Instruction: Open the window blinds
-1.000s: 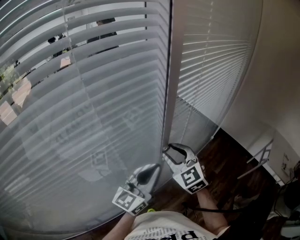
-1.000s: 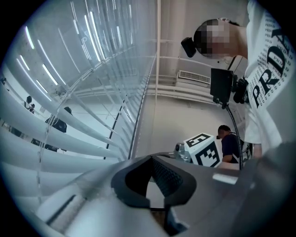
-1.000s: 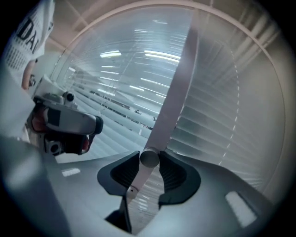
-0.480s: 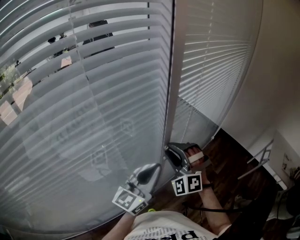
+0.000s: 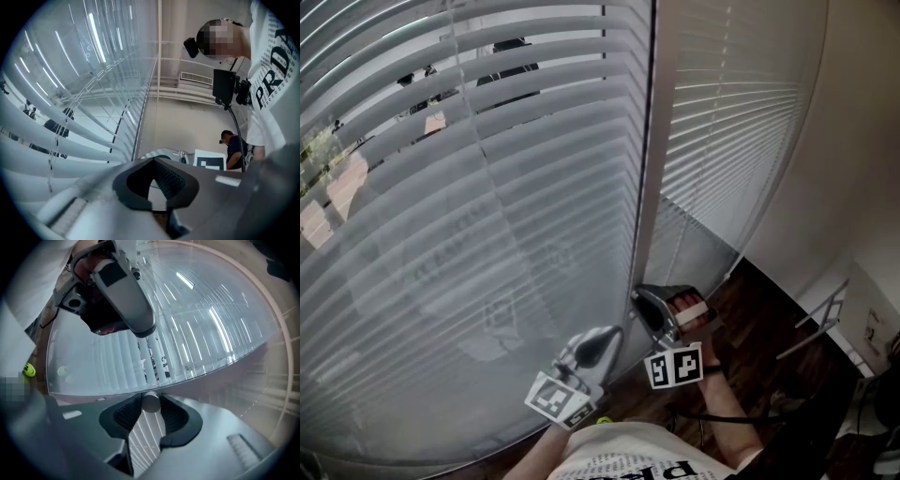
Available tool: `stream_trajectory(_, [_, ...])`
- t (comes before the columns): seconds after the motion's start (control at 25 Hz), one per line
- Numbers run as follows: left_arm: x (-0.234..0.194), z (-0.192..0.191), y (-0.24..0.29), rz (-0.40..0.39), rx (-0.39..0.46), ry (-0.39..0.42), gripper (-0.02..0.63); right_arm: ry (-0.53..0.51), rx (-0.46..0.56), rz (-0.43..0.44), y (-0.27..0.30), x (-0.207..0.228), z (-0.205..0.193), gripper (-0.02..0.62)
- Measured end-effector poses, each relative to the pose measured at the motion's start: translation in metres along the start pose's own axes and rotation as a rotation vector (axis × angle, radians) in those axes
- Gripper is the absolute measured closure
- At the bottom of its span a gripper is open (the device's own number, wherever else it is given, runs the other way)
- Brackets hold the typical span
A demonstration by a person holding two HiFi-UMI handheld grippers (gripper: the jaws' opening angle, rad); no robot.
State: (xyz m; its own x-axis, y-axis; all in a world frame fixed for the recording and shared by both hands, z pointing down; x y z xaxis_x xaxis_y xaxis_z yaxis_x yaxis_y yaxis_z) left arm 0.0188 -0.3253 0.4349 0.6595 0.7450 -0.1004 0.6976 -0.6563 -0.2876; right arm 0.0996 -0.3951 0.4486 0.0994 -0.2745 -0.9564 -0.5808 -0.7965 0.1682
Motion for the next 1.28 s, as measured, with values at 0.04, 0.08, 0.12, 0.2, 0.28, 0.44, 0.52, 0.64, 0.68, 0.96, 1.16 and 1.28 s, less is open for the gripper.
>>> stream_trajectory(0.04, [0.0, 0.0, 0.0, -0.001, -0.001, 0.0, 0.614, 0.005, 0.0, -0.003, 0.0, 0.0, 0.0, 0.471])
stream_trajectory(0.08, [0.0, 0.0, -0.001, 0.0, -0.001, -0.001, 0.614, 0.014, 0.001, -0.005, 0.0, 0.001, 0.0, 0.469])
stream_trajectory(0.12, [0.001, 0.001, -0.002, 0.001, -0.001, -0.001, 0.614, 0.03, 0.002, -0.006, 0.0, 0.002, 0.001, 0.468])
stream_trajectory(0.2, [0.001, 0.003, -0.003, 0.006, -0.002, -0.001, 0.614, 0.097, 0.01, 0.0, -0.001, 0.006, 0.001, 0.465])
stream_trajectory(0.28, [0.0, 0.003, -0.005, 0.01, -0.001, -0.002, 0.614, 0.182, 0.019, 0.006, -0.001, 0.009, 0.0, 0.465])
stream_trajectory(0.44, [0.0, 0.0, -0.007, 0.014, 0.003, -0.005, 0.614, 0.248, 0.007, 0.003, 0.0, 0.006, -0.002, 0.465])
stream_trajectory(0.52, [0.0, 0.001, -0.007, 0.015, 0.003, -0.006, 0.614, 0.303, 0.011, 0.007, 0.001, 0.008, -0.003, 0.466])
stream_trajectory(0.64, [-0.001, 0.001, -0.007, 0.016, 0.002, -0.004, 0.614, 0.392, 0.018, 0.008, 0.001, 0.01, -0.004, 0.466])
stream_trajectory(0.68, [-0.001, 0.001, -0.007, 0.016, 0.004, -0.004, 0.614, 0.423, 0.021, 0.009, 0.002, 0.01, -0.005, 0.466])
stream_trajectory(0.96, [0.001, 0.002, -0.01, 0.013, 0.004, 0.002, 0.614, 0.593, 0.035, 0.015, 0.001, 0.014, -0.006, 0.466])
stream_trajectory(1.16, [0.0, -0.006, -0.009, 0.007, 0.006, 0.0, 0.614, 0.817, 0.078, 0.035, 0.003, 0.01, -0.015, 0.466])
stream_trajectory(1.28, [0.0, -0.016, -0.01, 0.005, 0.008, -0.001, 0.614, 0.864, 0.081, 0.036, 0.004, 0.002, -0.02, 0.466])
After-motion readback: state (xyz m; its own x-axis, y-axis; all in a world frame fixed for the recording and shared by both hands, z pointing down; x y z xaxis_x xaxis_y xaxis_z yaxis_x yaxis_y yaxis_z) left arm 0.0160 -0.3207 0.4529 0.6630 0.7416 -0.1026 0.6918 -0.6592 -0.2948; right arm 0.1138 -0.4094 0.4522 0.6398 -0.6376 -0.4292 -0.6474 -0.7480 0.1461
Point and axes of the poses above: the fingertips, and each gripper's own axes: y forward along the fingers, x to its right, z out of its top, the point moved 5 cm from there along -y, backward along the fingers, and after that the axes turned 4 degrees about x, right-handed, at the moved point
